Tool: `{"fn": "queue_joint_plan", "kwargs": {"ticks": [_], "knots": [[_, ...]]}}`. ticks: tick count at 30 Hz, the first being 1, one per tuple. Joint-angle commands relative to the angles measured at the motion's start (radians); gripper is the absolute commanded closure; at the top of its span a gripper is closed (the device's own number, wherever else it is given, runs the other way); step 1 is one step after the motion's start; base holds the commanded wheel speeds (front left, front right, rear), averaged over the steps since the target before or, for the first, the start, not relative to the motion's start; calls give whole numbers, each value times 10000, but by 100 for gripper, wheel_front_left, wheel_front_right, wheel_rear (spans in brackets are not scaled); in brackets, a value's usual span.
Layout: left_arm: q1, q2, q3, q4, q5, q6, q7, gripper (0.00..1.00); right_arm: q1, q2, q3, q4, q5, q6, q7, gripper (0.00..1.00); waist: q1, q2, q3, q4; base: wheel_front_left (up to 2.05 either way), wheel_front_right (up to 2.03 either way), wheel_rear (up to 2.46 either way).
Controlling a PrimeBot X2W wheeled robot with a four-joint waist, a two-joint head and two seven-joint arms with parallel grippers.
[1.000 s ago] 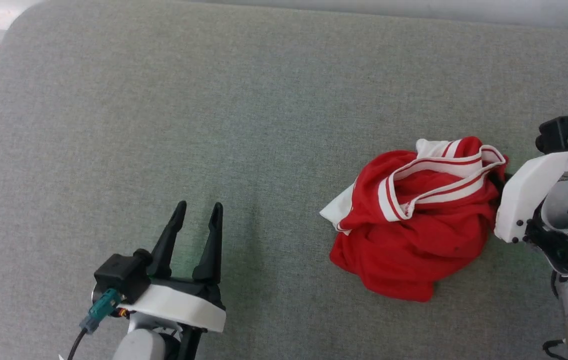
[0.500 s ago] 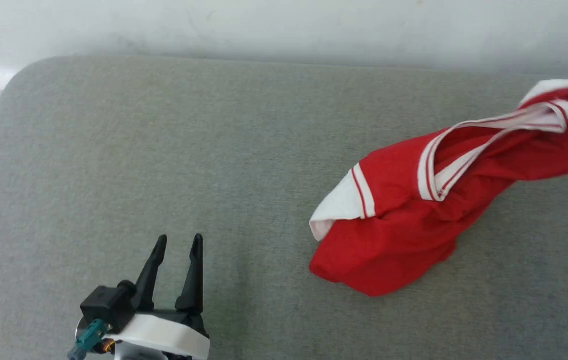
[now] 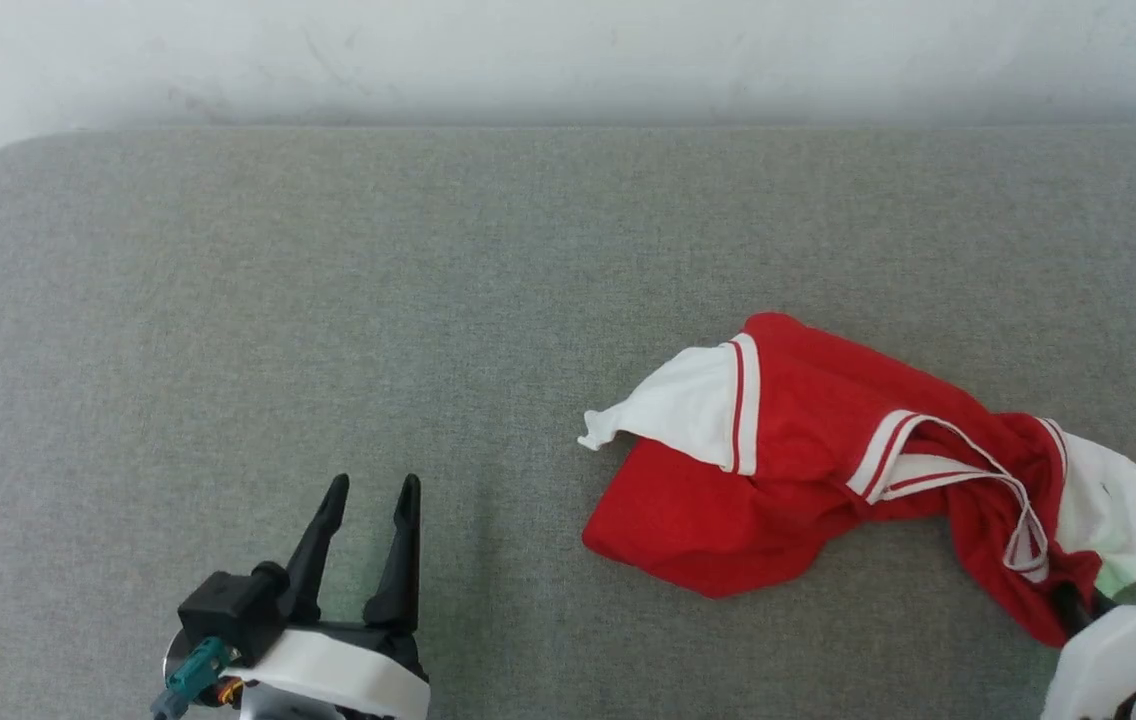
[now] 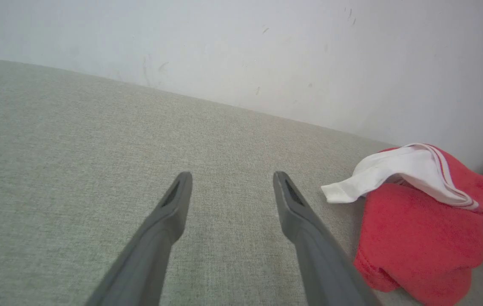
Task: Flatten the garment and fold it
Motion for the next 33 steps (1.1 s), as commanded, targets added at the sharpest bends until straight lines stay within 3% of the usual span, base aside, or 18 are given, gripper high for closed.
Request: {"fn": "queue_joint_plan", "kwargs": {"ticks": [1, 6, 11, 14, 21, 27, 28, 29, 30, 33], "knots": [[-108, 59, -28, 68, 83, -39, -47, 0, -205, -47, 139, 20, 16, -9, -204, 0, -1, 0, -115, -7, 0, 0, 0], [-47, 60, -14, 147, 73, -36, -47, 0, -968, -287, 614, -795, 278, -9, -365, 0, -1, 0, -410, 70, 0, 0, 0], [11, 11, -48, 128, 10, -33, -47, 0, -2015, -989, 1736, -2255, 837, -9, 341, 0, -1, 0, -465, 271, 0, 0, 0], [-13, -23, -66, 123, -44, -36, -47, 0, -2664, -1253, 2518, -2530, 1276, -9, 998, 0, -1, 0, -363, 454, 0, 0, 0], [-262, -94, -249, 217, -169, -54, -47, 0, -3759, -1865, 4505, -1223, 2237, -9, 2554, 0, -1, 0, 94, 1037, 0, 0, 0], [-430, -126, -357, 349, -207, -67, -47, 0, -4219, -2165, 5700, 312, 2559, -9, 2868, 0, -1, 0, 266, 1474, 0, 0, 0], [-438, -130, -369, 369, -212, -68, -47, 0, -4265, -2145, 5716, 493, 2585, -9, 2788, 56, -1, 0, 257, 1531, 0, 0, 0], [-436, -134, -374, 388, -216, -69, -47, 0, -4322, -2155, 5748, 628, 2558, -9, 2683, 82, -1, 0, 229, 1572, 0, 0, 0], [-422, -138, -361, 403, -224, -70, -47, 0, -4390, -2164, 5771, 716, 2546, -9, 2566, 100, -1, 0, 190, 1595, 0, 0, 0], [-330, -146, -324, 470, -226, -73, -47, 0, -4696, -2221, 5677, 754, 2469, -9, 2095, 100, -1, 0, -16, 1612, 0, 0, 0]]}}
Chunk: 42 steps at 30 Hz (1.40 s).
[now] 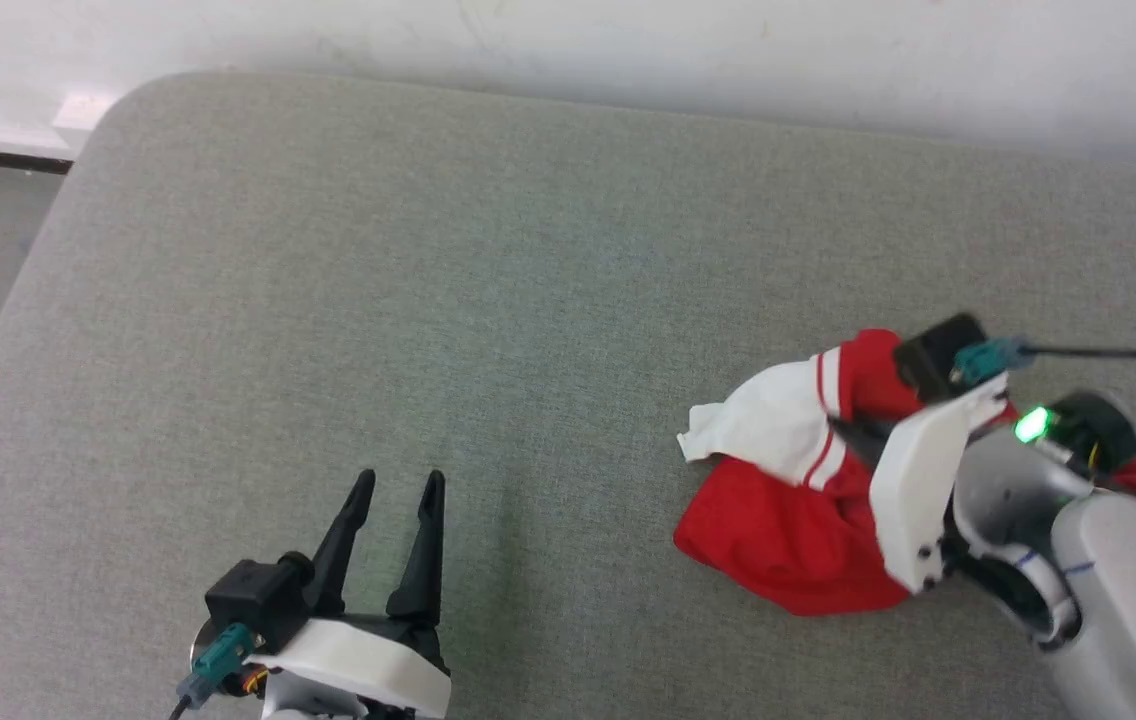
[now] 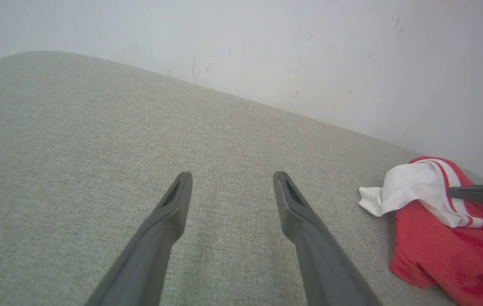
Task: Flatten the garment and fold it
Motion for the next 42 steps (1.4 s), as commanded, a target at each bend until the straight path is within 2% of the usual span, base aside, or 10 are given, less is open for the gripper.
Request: {"fn": "queue_joint_plan", "kwargs": {"ticks": [1, 7, 13, 25, 26, 27, 28, 34, 40, 42], "knots": [[16, -44, 15, 35, -73, -64, -47, 0, -273, -37, -64, -46, -52, -7, -166, 100, -2, 0, -201, -3, 0, 0, 0], [93, -63, -91, 86, -84, -66, -47, 0, -1475, -61, -330, -252, -1, -7, -490, 100, -2, 0, -536, 9, 0, 0, 0], [-141, -74, -285, 15, -213, -70, -47, 0, -3145, -273, 197, -109, -465, -7, -396, 100, -2, 0, 20, 257, 0, 0, 0], [-1095, -80, -932, 199, -852, -77, -47, 0, -4702, 288, 1271, 4267, -1738, -7, -1489, 100, -2, 0, 1413, 952, 0, 0, 0], [-1138, -80, -948, 230, -857, -77, -47, 0, -4766, 330, 1386, 4520, -1727, -7, -1555, 84, -2, 0, 1437, 948, 0, 0, 0], [-1177, -80, -961, 262, -852, -77, -47, 0, -4838, 361, 1485, 4724, -1687, -7, -1621, 51, -2, 0, 1450, 933, 0, 0, 0], [-1218, -80, -968, 292, -846, -77, -47, 0, -4927, 384, 1546, 4881, -1619, -7, -1693, 0, -2, 0, 1446, 906, 0, 0, 0], [-1171, -81, -816, 393, -674, -78, -47, 0, -5311, 329, 1527, 4679, -944, -7, -2675, 0, -2, 0, 937, 494, 0, 0, 0], [-713, -81, -411, 298, -401, -48, -47, 0, -4571, -46, 469, 3549, -688, -7, -3371, 0, -2, 0, 280, -62, 0, 0, 0], [-366, -40, -128, 182, -231, -38, -47, 0, -3469, -117, -596, 2509, -929, -7, -3664, 0, -2, 0, -60, -440, 0, 0, 0]]}}
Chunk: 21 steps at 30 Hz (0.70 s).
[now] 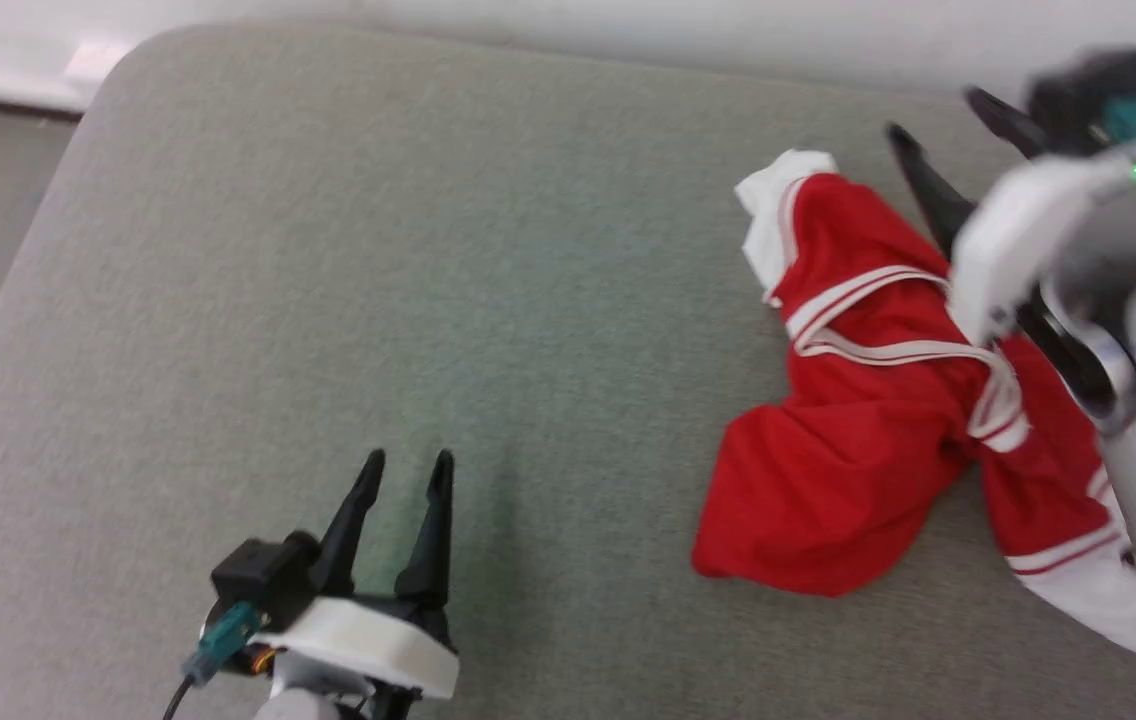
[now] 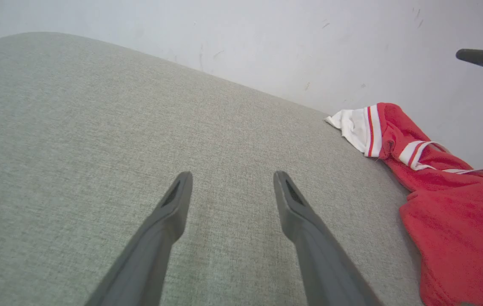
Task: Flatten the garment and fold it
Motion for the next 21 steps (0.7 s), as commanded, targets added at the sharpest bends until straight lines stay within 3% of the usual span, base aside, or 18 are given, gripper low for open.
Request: {"fn": "queue_joint_plan", "kwargs": {"ticks": [1, 5, 12, 16, 21], "knots": [[204, 30, 127, -112, 109, -33, -49, 0, 747, 42, -501, -482, -197, -9, -178, 0, 0, 0, -771, -820, 0, 0, 0], [530, 96, 356, -393, 268, -28, -49, 0, 2301, 518, -1821, -1899, -814, -9, -549, 0, 0, 0, -991, -1195, 0, 0, 0], [1190, 185, 581, -1128, 471, -49, -49, 0, 6251, 2487, -4141, -4784, -2371, -9, -2032, 0, 0, 0, -1167, -1706, 0, 0, 0], [1475, 265, 565, -1310, 593, -55, -49, 0, 7871, 2892, -4882, -5134, -2386, -9, -2865, 0, 0, 0, -1199, -1859, 0, 0, 0], [1243, 458, 269, -1607, 639, -63, 93, 0, 8377, 2907, -5208, -4740, -1523, -9, -3574, 0, 0, 0, -1214, -1979, 0, 0, 0]]}}
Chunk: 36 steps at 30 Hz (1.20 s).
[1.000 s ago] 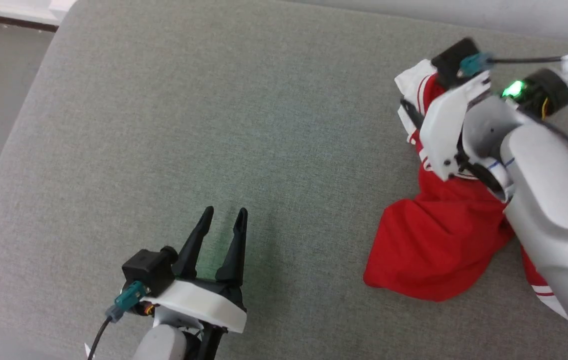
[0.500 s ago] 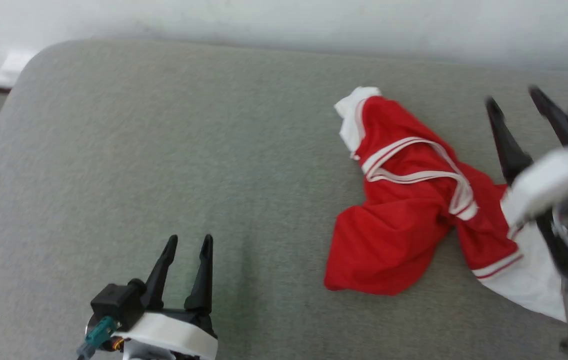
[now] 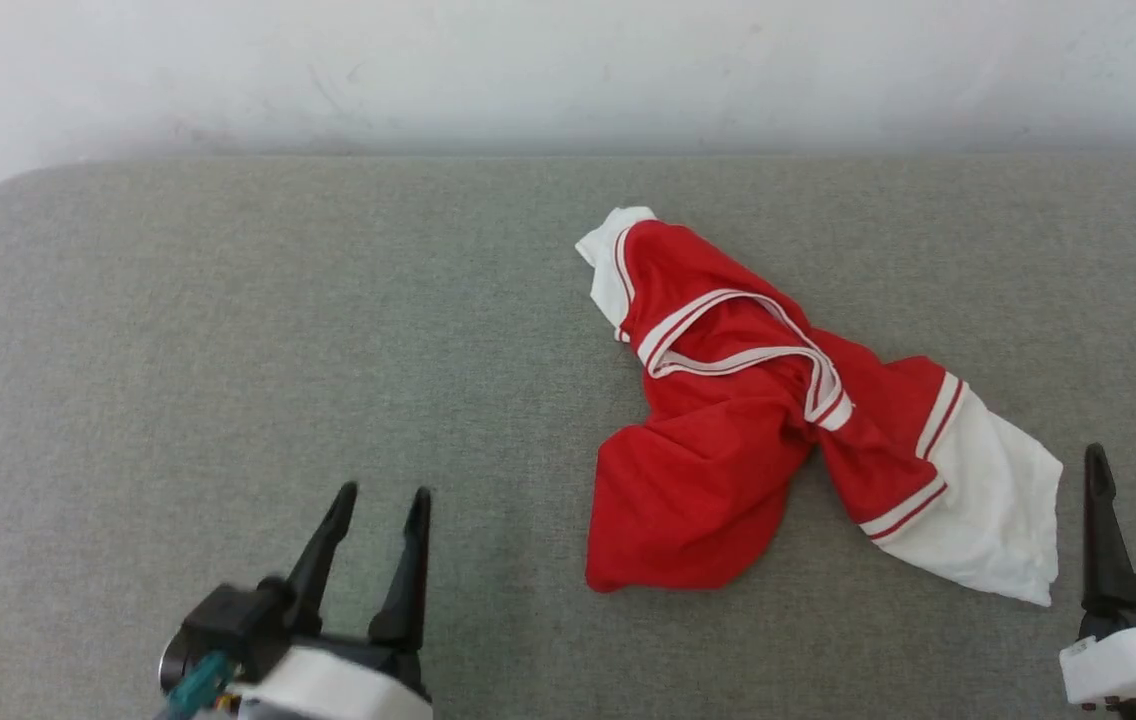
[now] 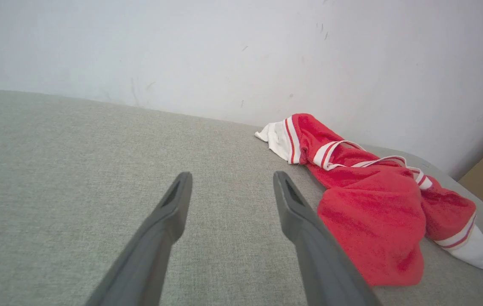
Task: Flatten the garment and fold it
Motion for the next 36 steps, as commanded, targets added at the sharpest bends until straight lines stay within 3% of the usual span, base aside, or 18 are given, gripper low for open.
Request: {"fn": "queue_joint_plan", "kwargs": {"ticks": [1, 5, 13, 18, 26, 27, 28, 29, 32, 36], "knots": [[-341, 204, -204, -204, 91, -65, 191, 0, -58, 28, 5, 41, -21, -7, -149, 0, 2, 0, -17, -58, 0, 0, 0], [-1318, 681, -1353, -550, 5, -73, 1353, 0, -321, 29, -81, 26, -115, -7, -233, 0, 2, 0, 77, -9, 0, 0, 0], [-4062, 1755, -4857, -374, -883, -77, 4081, 0, -561, 30, -109, 146, -7, -7, -218, 0, 2, 0, 571, 125, 0, 0, 0], [-5463, 2039, -6636, 736, -1362, -77, 5005, 0, -800, 31, 224, 344, 138, -7, -281, 0, 2, 0, 921, -101, 0, 0, 0], [-6576, 2156, -8575, 3280, -1938, -78, 5755, 0, -1008, 31, 394, 609, 338, -7, -437, 0, 2, 0, 1120, -542, 0, 0, 0], [-6627, 2168, -8820, 3461, -2106, -78, 5852, 16, -1004, 31, 390, 637, 342, -7, -448, 0, 2, 0, 1100, -563, 0, 0, 0], [-6671, 2156, -8973, 3575, -2315, -78, 5789, 84, -991, 31, 378, 668, 343, -7, -458, 0, 2, 0, 1061, -566, 0, 0, 0], [-6682, 2130, -9056, 3650, -2542, -78, 5692, 100, -966, 31, 344, 696, 343, -7, -465, 0, 2, 0, 1008, -538, 0, 0, 0], [-6755, 2186, -9042, 3653, -3099, -78, 5263, 100, -915, 31, 251, 716, 323, -7, -443, 0, 2, 0, 810, -343, 0, 0, 0], [-6855, 2696, -8355, 3115, -3510, -36, 4556, 100, -885, 31, 236, 617, 276, -7, -339, 0, 2, 0, 475, 35, 0, 0, 0]]}}
